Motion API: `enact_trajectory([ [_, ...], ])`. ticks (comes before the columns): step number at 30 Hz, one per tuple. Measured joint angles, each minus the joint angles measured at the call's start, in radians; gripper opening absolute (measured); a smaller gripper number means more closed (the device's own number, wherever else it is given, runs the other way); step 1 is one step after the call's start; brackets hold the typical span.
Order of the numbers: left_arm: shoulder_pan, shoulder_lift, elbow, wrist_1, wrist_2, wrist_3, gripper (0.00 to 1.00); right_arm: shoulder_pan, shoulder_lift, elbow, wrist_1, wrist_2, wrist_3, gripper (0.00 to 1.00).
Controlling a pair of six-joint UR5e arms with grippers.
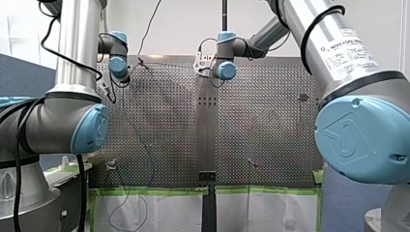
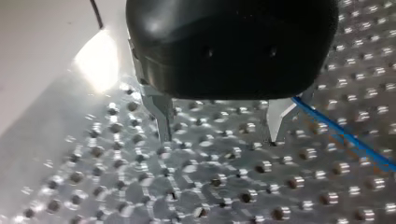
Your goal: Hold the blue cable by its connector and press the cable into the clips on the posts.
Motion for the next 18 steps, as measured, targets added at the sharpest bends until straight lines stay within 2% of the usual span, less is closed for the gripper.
enact_trajectory([
  [7,0.001,0.036,-0.035,-0.061,0.069,0.001,0.99,0.0,0.0,-0.01,0.005,0.0,0.0,0.0],
  [18,-0.006,0.133,-0.107,-0.077,0.179,-0.022,0.99,0.0,0.0,-0.014,0.008,0.0,0.0,0.0],
])
